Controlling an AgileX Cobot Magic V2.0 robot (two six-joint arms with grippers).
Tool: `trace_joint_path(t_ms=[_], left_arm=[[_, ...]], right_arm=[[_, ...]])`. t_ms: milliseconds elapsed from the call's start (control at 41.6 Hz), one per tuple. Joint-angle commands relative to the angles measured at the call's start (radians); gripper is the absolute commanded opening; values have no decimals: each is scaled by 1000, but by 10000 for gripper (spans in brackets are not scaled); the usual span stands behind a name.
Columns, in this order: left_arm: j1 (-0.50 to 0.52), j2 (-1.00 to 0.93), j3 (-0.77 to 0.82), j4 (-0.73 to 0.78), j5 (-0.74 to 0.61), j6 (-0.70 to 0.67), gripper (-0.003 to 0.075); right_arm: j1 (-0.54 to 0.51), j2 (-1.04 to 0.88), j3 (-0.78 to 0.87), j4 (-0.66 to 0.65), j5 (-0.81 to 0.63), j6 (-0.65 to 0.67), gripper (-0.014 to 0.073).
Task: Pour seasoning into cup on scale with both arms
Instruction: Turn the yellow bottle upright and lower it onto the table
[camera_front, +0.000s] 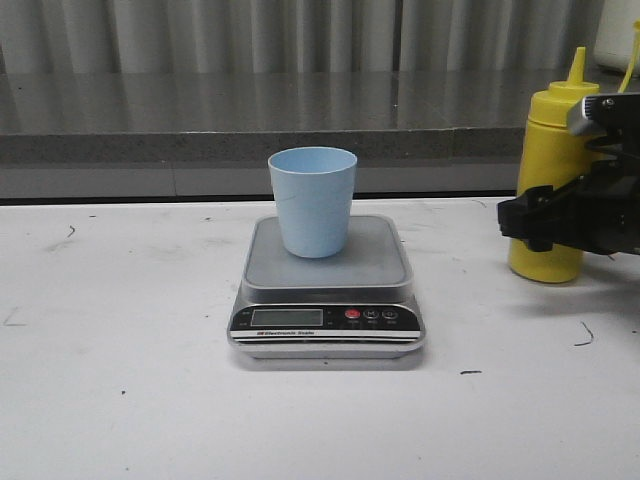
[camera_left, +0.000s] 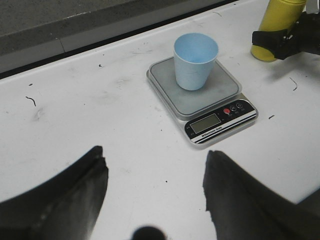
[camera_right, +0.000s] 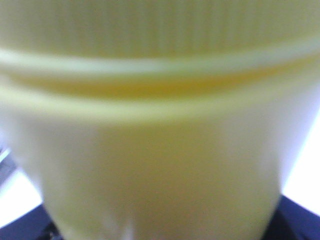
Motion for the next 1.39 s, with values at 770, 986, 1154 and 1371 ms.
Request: trace_joint_path(t_ms=[770, 986, 1154, 1371], left_arm=[[-3, -1, -25, -3, -70, -7, 418], [-3, -1, -25, -3, -70, -7, 418], [-3, -1, -25, -3, -70, -7, 418], [-3, -1, -25, -3, -70, -7, 418]], right_arm=[[-6, -103, 63, 2, -76, -26, 602], [-6, -201, 168, 2, -64, -26, 602], [1, -349, 224, 3, 121, -17, 602], [25, -632, 213, 9, 636, 90, 602]])
